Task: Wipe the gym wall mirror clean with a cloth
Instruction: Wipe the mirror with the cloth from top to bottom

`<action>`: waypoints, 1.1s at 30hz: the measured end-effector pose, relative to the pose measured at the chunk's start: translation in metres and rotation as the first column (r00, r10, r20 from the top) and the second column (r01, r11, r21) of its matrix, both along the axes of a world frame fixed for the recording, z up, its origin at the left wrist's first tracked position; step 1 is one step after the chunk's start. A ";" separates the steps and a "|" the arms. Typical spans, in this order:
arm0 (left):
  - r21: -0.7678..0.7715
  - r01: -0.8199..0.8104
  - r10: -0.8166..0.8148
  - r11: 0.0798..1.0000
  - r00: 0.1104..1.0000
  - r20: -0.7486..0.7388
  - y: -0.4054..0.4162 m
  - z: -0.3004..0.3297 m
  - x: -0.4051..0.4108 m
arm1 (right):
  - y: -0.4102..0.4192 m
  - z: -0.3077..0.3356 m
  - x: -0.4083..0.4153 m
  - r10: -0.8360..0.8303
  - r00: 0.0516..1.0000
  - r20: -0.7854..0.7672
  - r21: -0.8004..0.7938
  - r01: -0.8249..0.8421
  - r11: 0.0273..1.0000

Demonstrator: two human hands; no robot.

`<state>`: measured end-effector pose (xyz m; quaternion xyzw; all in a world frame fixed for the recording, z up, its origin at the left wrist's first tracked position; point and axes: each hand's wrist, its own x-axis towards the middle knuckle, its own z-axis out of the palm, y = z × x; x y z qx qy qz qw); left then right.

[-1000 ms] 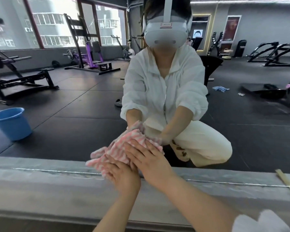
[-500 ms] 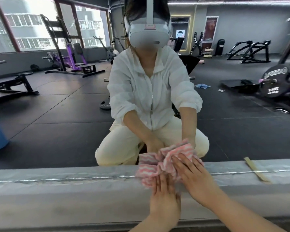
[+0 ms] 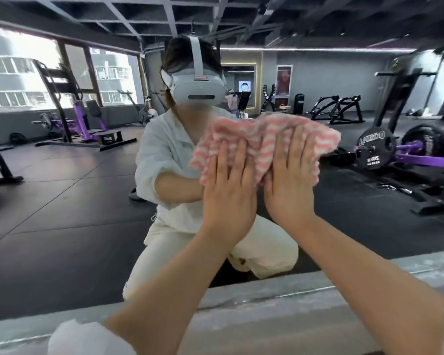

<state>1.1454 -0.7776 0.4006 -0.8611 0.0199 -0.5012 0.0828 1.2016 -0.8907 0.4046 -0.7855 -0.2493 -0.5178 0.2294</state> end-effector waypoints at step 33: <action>-0.098 -0.137 0.151 0.986 0.977 0.148 -0.136 0.045 0.104 | -0.145 0.056 0.101 0.130 0.965 0.228 -0.235 -0.075 0.969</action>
